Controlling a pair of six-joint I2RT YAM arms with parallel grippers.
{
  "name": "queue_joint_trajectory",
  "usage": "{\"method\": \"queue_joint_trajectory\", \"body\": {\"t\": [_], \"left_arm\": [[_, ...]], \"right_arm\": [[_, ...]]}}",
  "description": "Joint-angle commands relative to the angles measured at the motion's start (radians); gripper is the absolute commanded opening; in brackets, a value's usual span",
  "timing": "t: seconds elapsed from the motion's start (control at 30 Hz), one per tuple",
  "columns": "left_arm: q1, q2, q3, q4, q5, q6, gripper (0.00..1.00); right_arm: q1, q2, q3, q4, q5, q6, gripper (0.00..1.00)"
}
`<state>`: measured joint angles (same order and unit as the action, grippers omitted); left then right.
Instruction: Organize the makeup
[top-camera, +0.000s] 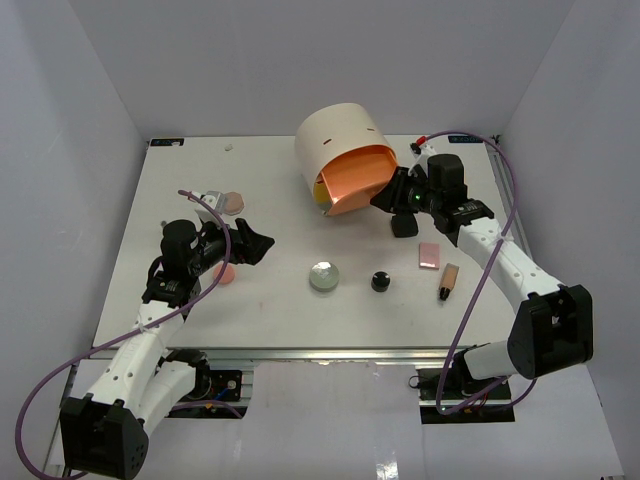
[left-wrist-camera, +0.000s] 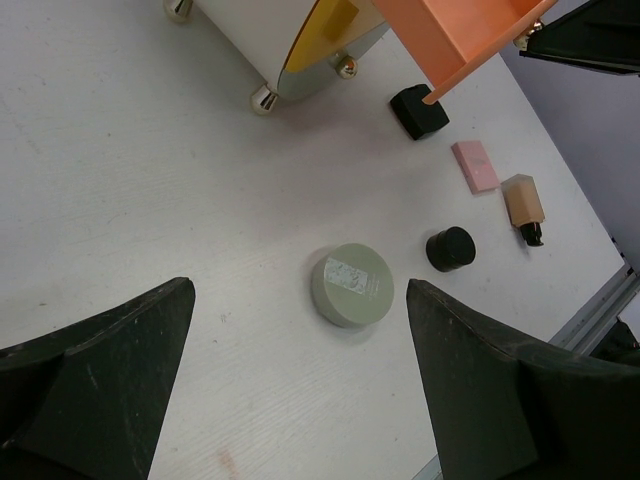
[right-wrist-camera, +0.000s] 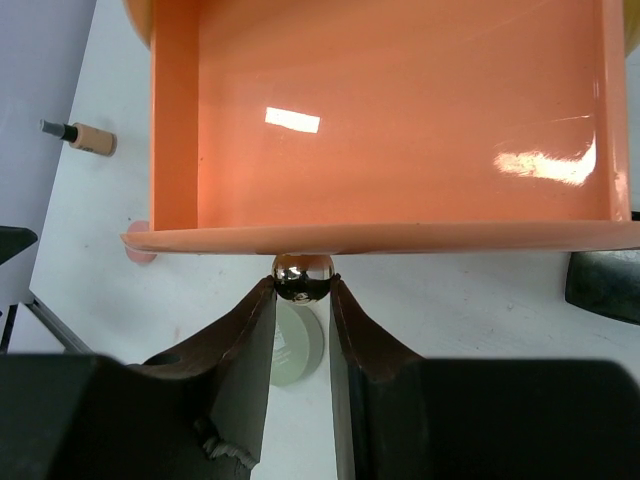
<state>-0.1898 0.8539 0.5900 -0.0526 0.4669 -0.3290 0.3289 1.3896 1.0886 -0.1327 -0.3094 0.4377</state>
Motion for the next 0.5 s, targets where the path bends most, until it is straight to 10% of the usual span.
{"method": "queue_joint_trajectory", "body": {"t": [0.0, 0.47], "left_arm": [[0.001, -0.013, 0.034, 0.0, -0.007, 0.013, 0.98], [0.001, -0.009, 0.035, 0.0, -0.002, 0.013, 0.98]], "right_arm": [[-0.007, -0.017, 0.003, 0.039, -0.005, -0.016, 0.24], [-0.029, -0.002, 0.015, 0.09, -0.05, -0.042, 0.69]]}}
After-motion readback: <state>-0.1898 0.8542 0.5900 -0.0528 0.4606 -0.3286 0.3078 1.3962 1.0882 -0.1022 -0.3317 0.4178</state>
